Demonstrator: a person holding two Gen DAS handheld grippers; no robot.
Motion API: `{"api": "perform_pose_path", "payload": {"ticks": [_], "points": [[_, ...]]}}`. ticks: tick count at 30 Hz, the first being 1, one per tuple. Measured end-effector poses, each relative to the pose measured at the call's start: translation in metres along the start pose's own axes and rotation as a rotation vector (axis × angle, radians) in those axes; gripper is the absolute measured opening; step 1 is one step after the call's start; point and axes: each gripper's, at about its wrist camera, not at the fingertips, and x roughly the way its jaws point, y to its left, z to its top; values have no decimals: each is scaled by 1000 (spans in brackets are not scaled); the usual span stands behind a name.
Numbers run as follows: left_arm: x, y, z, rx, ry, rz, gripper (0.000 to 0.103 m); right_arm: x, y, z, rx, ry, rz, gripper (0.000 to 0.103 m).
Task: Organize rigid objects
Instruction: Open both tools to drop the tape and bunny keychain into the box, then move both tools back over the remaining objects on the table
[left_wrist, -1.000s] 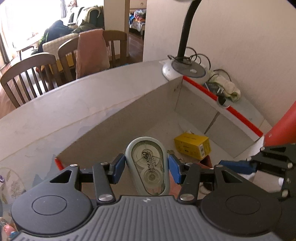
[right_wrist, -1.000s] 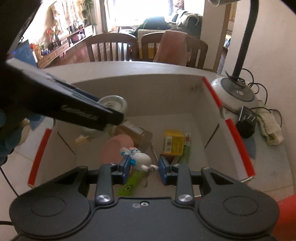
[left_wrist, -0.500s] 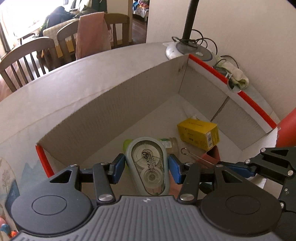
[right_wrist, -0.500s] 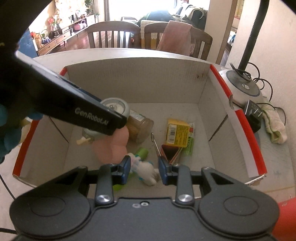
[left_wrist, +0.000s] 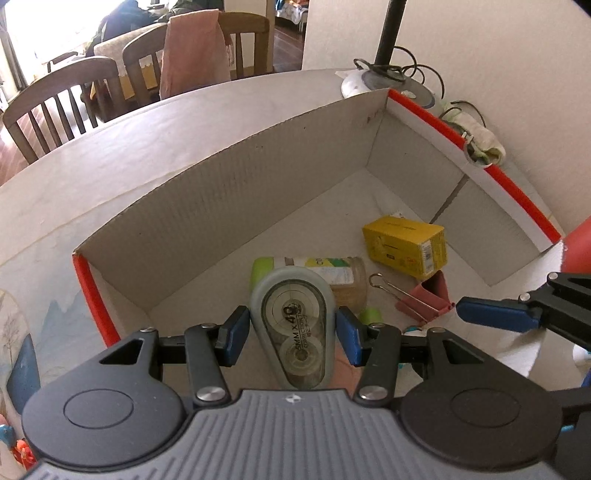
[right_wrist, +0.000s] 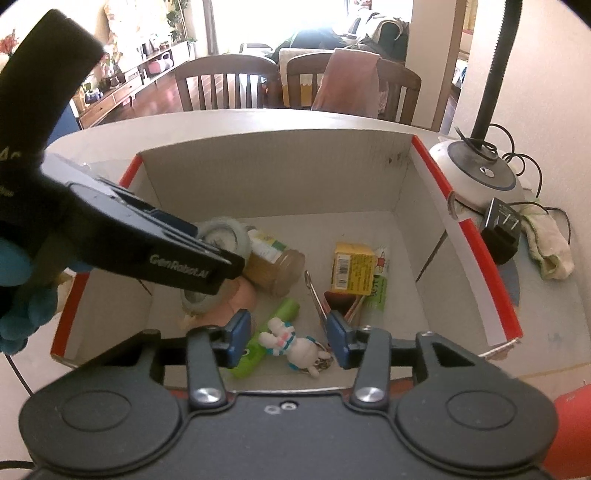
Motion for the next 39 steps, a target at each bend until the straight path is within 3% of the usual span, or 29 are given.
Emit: {"api": "perform_pose_path", "payload": {"ticks": [19,23,30,34,39], "points": [[-79,5,-26,-41,-139,-28,52,-41,-2,2,45,-90,46,56],[-97,8,-35,-53,-171,-23,52,-52,3,1,49,-115,60,64],[-129,18,-57,-74,-222,-27,52,-72,16,-1,51,-152,92,70],[-145,30,-69,-104,-245,-35,65,-83,31,-2,44,-172,107,71],[-161,50,-84,-129,-273,-45,65,-90,58,-4,31,-192,130,73]]}}
